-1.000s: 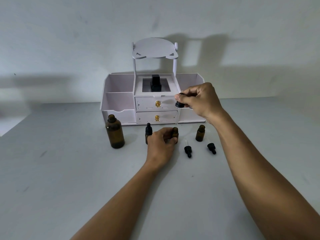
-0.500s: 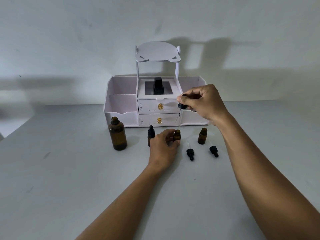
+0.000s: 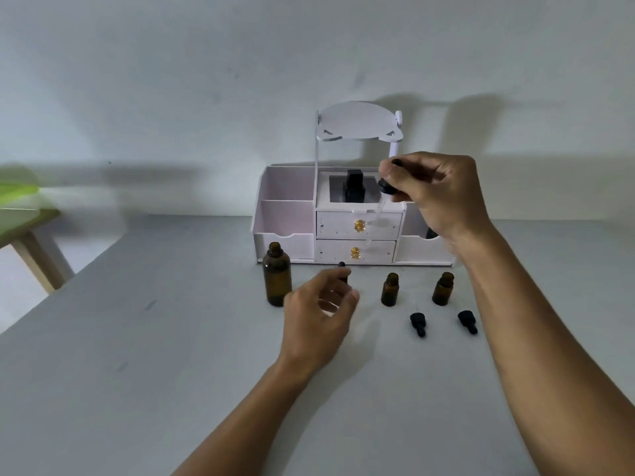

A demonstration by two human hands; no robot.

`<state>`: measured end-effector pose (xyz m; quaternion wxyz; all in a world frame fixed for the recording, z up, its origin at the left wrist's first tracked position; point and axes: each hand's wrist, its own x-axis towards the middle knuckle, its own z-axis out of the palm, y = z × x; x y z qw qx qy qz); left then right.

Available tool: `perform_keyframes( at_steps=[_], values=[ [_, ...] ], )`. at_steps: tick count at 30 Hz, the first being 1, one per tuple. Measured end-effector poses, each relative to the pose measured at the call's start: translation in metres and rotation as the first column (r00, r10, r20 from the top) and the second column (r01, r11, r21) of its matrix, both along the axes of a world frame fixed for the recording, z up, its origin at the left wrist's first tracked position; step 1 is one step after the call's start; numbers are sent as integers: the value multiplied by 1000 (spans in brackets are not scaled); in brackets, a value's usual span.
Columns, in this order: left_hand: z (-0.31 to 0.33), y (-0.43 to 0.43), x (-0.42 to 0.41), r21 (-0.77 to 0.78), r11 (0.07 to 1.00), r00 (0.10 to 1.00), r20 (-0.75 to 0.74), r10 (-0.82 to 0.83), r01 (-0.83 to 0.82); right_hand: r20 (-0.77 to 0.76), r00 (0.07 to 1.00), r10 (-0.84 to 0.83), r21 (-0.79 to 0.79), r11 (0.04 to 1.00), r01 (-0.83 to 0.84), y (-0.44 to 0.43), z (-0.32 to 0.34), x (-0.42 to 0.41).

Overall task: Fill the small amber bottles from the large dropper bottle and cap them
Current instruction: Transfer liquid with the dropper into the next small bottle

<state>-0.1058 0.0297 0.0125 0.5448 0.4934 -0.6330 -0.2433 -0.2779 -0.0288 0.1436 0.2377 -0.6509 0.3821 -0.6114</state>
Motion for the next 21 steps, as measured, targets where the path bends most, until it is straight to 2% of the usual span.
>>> perform_keyframes(
  at_steps=[4,7,9,13,16,21],
  values=[
    [9,-1,37,-137,967,970,-149,194,-214,101,991,88,18,996,-90,-6,-1,37],
    [7,-10,70,-129,932,928,-212,308,-339,189,975,119,28,992,-126,-13,-7,65],
    [-1,-19,90,-43,952,937,-194,289,-303,240,964,118,39,991,-131,-19,-12,79],
    [-13,-31,111,145,985,983,-145,111,-90,247,962,112,64,989,-132,-27,-23,95],
    [-17,-37,115,178,984,992,-126,11,12,235,965,119,94,985,-145,-29,-28,100],
    [-16,-39,114,188,980,993,-105,-49,68,166,975,150,78,983,-164,-29,-32,103]
  ],
)
